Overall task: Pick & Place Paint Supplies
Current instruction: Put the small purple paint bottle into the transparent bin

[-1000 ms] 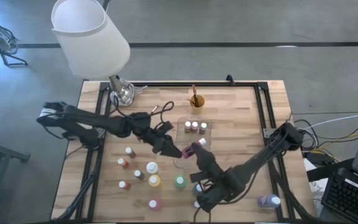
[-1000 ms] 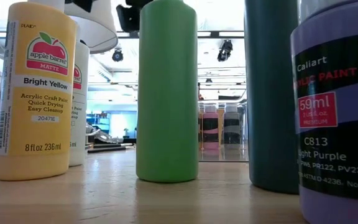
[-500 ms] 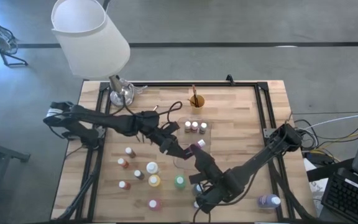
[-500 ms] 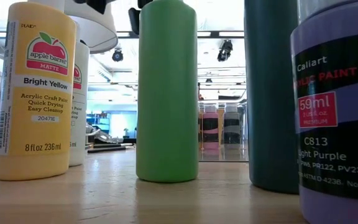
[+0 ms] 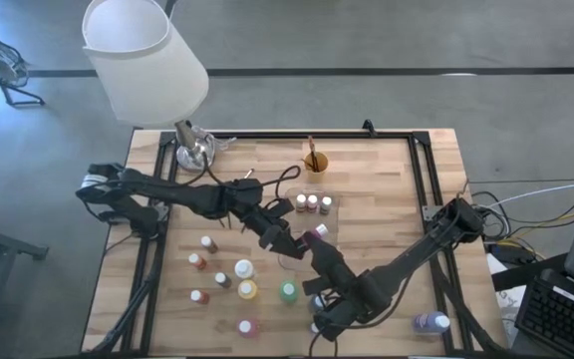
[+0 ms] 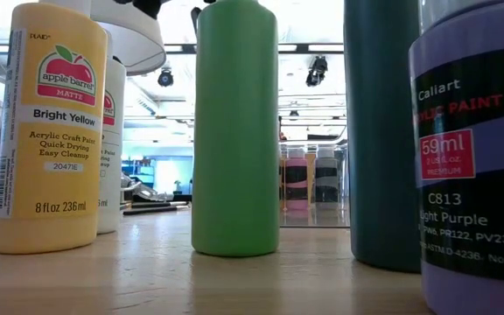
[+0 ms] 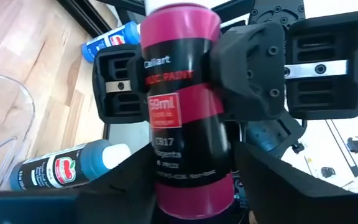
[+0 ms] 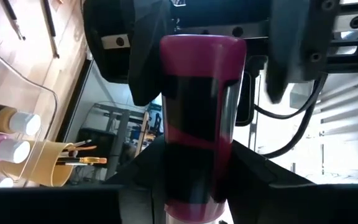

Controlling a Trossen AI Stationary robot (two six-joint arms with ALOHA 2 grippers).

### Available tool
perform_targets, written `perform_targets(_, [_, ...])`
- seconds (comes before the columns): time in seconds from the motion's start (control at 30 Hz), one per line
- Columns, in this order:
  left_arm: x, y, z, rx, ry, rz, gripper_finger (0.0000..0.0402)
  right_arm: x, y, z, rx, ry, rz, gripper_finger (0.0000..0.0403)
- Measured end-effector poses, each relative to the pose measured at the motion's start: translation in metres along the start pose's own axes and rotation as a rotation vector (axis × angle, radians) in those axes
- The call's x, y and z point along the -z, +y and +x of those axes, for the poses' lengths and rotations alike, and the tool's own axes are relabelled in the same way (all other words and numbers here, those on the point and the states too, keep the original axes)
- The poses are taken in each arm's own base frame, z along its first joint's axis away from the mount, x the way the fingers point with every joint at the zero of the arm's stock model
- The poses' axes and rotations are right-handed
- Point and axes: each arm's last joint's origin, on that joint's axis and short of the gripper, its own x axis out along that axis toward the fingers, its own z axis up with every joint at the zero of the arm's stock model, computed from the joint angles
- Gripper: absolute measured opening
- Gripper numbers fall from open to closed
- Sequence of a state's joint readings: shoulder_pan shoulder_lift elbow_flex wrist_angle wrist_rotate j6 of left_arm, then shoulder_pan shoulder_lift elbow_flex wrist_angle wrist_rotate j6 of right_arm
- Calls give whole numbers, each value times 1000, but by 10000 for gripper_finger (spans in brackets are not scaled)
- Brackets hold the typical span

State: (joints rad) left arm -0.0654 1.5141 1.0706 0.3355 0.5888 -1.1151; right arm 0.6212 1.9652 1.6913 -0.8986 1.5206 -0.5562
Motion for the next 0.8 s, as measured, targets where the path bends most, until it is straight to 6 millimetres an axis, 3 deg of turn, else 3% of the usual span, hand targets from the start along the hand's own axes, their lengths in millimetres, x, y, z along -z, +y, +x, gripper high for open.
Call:
perform_targets(0.27, [1, 1, 0, -5, 3, 35, 135, 0, 1, 0, 1, 1, -13, 125])
perform_targets(0.53, [1, 2, 0, -5, 7, 77, 148, 0, 0, 0, 1, 1, 60, 157])
perform_targets(0.8, [-1, 2, -1, -1, 0, 154, 143, 14, -12, -3, -10, -7, 375, 209])
